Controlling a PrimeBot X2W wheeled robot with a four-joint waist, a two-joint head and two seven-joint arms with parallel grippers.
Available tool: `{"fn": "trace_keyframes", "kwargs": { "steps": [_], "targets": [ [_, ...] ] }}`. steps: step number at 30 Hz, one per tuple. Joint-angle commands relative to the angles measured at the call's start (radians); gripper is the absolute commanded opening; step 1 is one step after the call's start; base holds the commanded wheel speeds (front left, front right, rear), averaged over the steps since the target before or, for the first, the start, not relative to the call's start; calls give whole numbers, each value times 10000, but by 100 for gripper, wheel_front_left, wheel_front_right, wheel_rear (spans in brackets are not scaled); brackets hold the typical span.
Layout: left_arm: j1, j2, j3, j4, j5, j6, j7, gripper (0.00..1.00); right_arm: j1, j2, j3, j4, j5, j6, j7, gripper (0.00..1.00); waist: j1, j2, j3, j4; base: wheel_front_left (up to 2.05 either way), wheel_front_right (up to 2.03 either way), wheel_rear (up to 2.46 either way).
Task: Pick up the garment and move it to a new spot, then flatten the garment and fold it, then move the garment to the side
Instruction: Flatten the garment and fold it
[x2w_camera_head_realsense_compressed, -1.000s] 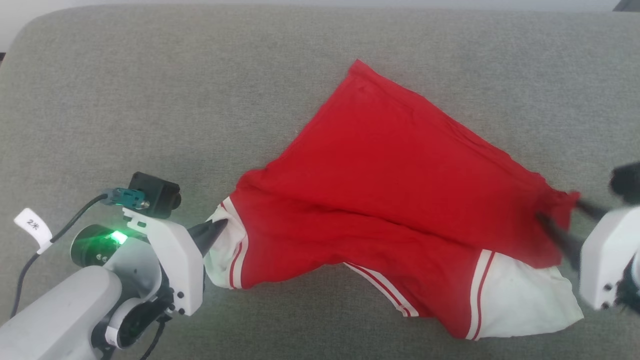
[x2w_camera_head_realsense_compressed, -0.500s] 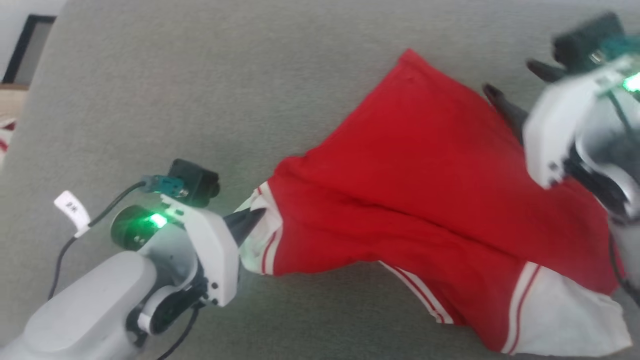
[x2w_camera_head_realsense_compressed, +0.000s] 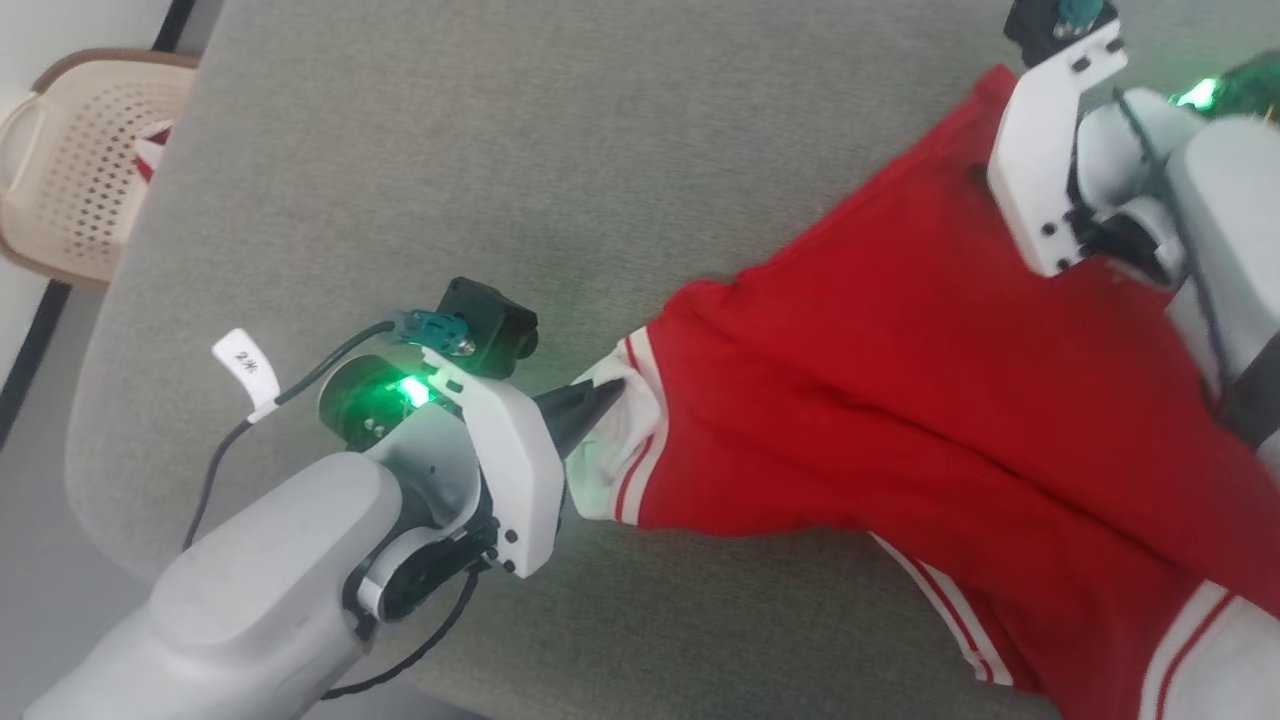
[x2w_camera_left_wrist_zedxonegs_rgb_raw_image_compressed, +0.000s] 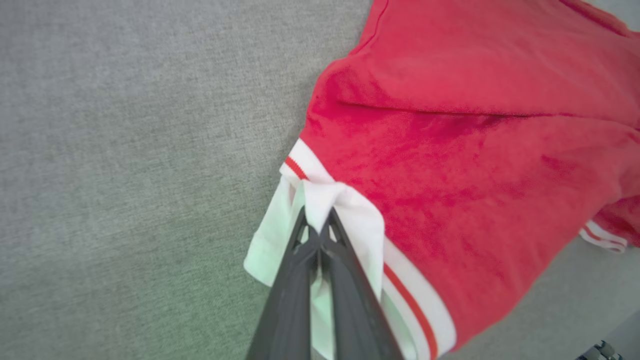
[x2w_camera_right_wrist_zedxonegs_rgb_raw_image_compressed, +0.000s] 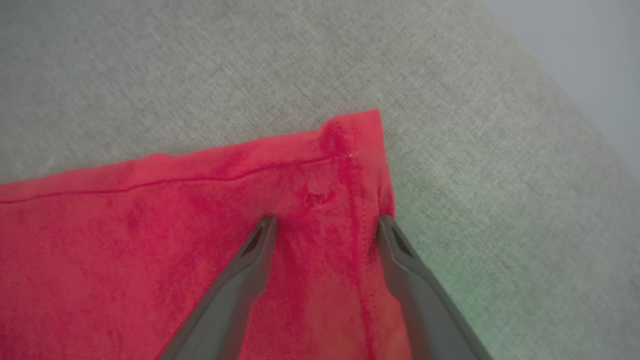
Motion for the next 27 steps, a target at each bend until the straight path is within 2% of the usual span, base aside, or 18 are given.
{"fn": "trace_keyframes", "kwargs": {
  "steps": [1, 3, 4, 5, 10, 16, 21, 27],
  "targets": [
    [-140, -97, -12, 105, 71, -81, -77, 0, 120, -89, 505, 532, 200, 0, 414, 100, 0, 0, 143, 196, 0, 0, 0],
    [-193, -168, -10, 247, 29, -157, -115, 0, 147, -258, 927, 1249, 497, 2, 999, 100, 0, 0, 179, 256, 0, 0, 0],
    [-216, -195, -14, 313, 14, -168, -139, 0, 205, -291, 1104, 1561, 607, -9, 1296, 24, 0, 0, 189, 280, 0, 0, 0],
    [-235, -212, -12, 372, 1, -192, -164, 0, 240, -318, 1227, 1772, 750, -9, 1500, 0, 0, 0, 195, 291, 0, 0, 0],
    [-322, -176, 112, 686, -142, -307, -178, 0, -222, -415, 1340, 2112, 1009, -11, 1085, 0, 0, 0, 105, 182, 0, 0, 0],
    [-626, 229, 377, 793, -233, -211, 55, 0, -642, -274, 1313, 1824, 1323, -9, 337, 0, 0, 0, -343, -233, 0, 0, 0],
    [-1282, 931, 741, 728, -277, -53, 637, 0, -999, -272, 1332, 1100, 1609, -5, -389, 0, 0, 0, -951, -826, 0, 0, 0],
    [-2413, 1693, 1196, 965, -199, -120, 1314, 0, -1133, -843, 1158, 70, 1954, -5, -1004, 0, 0, 0, -1730, -1541, 0, 0, 0]
  ]
}}
